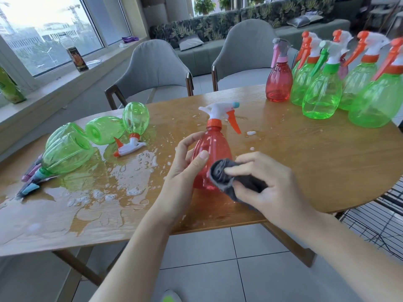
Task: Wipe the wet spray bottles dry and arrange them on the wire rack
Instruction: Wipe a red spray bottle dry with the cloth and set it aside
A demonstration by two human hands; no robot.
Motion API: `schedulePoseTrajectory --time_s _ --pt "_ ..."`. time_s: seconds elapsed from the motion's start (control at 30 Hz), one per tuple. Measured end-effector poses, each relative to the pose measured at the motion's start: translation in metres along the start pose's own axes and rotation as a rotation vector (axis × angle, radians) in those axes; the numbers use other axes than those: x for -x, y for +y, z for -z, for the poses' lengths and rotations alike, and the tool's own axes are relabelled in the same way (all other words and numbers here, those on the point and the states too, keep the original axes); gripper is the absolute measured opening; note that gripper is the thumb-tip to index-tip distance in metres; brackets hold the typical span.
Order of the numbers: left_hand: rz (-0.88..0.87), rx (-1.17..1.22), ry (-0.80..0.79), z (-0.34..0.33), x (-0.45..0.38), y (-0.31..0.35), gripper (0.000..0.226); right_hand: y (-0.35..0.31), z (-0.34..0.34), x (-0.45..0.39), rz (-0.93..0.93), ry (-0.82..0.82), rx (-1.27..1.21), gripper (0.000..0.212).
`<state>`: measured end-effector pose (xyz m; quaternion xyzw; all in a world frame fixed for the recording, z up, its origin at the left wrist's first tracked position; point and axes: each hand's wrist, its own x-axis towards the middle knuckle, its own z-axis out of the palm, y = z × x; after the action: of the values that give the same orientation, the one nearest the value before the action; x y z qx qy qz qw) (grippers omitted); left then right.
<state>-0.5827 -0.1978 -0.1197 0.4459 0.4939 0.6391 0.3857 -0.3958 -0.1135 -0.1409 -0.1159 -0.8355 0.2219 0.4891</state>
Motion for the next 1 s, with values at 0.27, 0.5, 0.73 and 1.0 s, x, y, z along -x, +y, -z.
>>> schedulePoseTrajectory --time_s 0.27,0.5,0.73,1.0 --pt "-0.011 -0.056 0.037 0.001 0.0 0.002 0.039 -0.002 -0.003 0.011 0.197 -0.105 0.169 0.015" --pt "-0.027 -0.067 0.002 0.009 0.003 0.001 0.038 0.0 0.001 0.004 0.01 0.012 0.106 0.023" --pt "-0.026 -0.114 -0.135 0.009 0.009 -0.002 0.04 0.004 0.004 -0.024 -0.143 0.282 0.115 0.023" --pt "-0.021 -0.033 0.029 -0.007 0.006 -0.002 0.045 -0.004 -0.006 -0.012 -0.15 0.246 0.048 0.023"
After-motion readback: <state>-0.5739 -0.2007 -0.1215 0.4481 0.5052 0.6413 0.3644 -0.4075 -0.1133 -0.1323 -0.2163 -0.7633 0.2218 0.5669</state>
